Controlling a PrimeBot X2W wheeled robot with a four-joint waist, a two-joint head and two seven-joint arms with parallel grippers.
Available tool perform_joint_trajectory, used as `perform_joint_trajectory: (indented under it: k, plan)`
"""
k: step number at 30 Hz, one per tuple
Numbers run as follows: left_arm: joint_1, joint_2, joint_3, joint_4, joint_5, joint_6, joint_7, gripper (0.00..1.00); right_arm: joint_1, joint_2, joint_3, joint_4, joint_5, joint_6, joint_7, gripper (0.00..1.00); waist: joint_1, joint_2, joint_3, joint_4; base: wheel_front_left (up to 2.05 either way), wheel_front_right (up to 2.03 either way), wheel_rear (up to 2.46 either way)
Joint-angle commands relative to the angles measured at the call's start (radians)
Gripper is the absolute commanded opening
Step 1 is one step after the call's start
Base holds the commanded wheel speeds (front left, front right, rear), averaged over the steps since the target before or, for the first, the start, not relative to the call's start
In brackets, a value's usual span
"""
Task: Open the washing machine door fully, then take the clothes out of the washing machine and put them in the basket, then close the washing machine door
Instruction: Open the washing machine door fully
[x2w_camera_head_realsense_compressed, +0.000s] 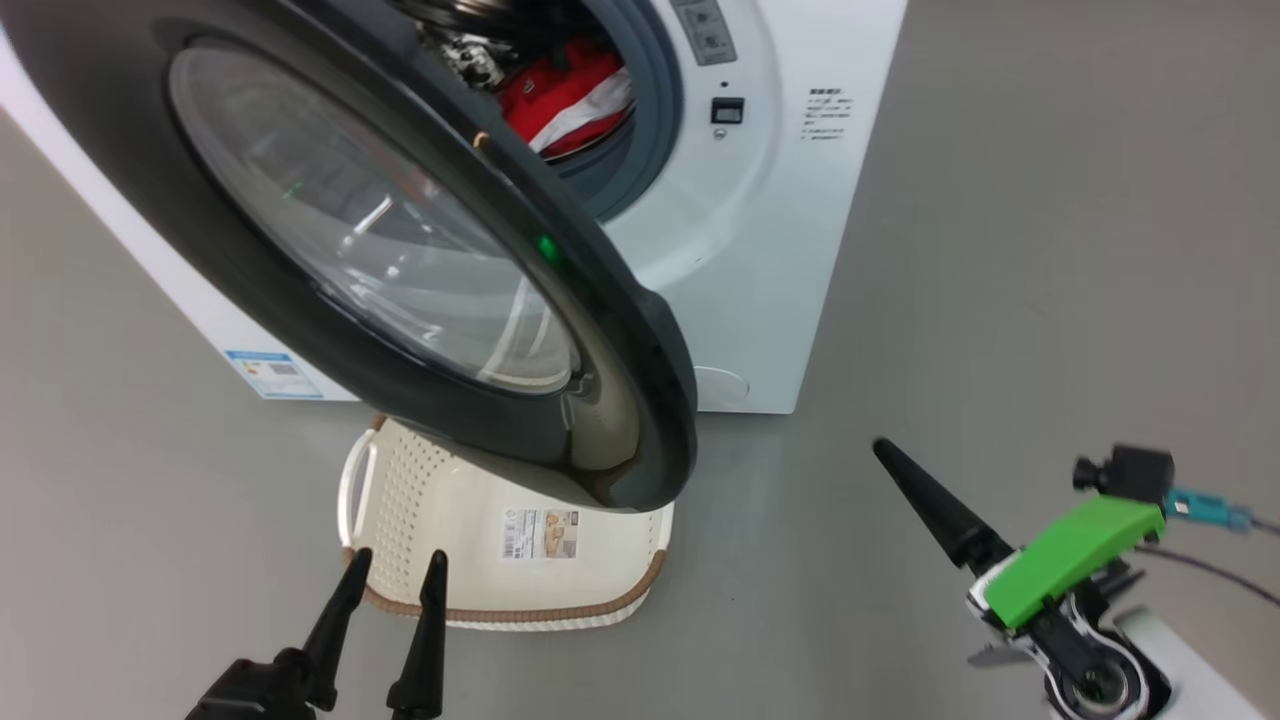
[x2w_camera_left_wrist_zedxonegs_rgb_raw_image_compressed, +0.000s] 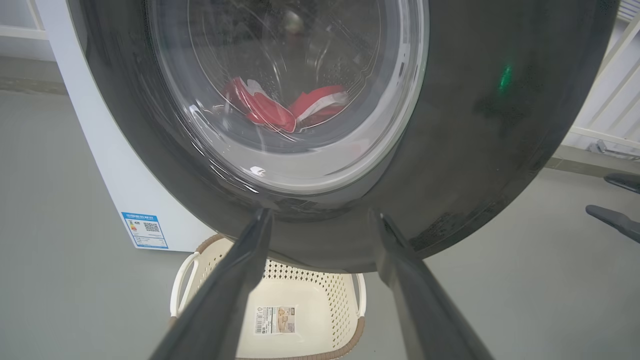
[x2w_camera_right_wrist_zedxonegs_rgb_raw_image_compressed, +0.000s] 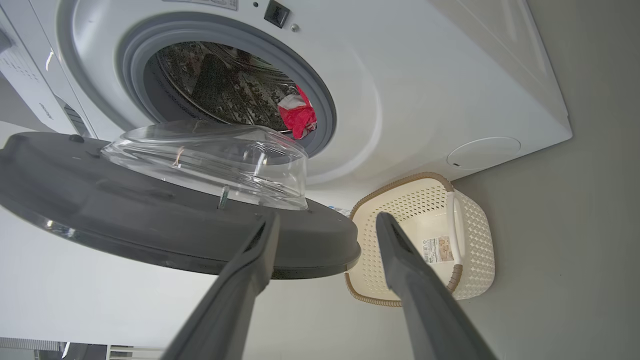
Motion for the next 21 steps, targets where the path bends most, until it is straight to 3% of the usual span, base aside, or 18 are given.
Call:
perform_joint_trajectory:
  k: [1, 11, 15, 21]
  plan:
    - [0.000, 0.011, 0.036, -0.019, 0.008, -0.006, -0.012, 1.00, 0.026, -0.003, 0.004, -0.011, -0.003, 0.008, -0.028, 1.00, 0.0000, -0.0001, -0.012, -0.016, 0.00, 0.00, 0.00]
    - [0.013, 0.011, 0.048, -0.020, 0.012, -0.006, -0.012, 1.00, 0.104, -0.009, 0.024, 0.064, -0.078, 0.008, -0.155, 1.00, 0.0000, -0.0001, -0.021, -0.041, 0.00, 0.00, 0.00]
    - [0.013, 0.011, 0.055, -0.021, 0.012, -0.006, -0.012, 1.00, 0.099, -0.021, 0.076, 0.157, -0.193, 0.008, -0.248, 1.00, 0.0000, -0.0001, -0.019, -0.053, 0.00, 0.00, 0.00]
    - [0.015, 0.011, 0.066, -0.022, 0.016, -0.006, -0.012, 1.00, 0.084, -0.018, 0.076, 0.249, -0.335, 0.008, -0.294, 1.00, 0.0000, -0.0001, -0.019, -0.063, 0.00, 0.00, 0.00]
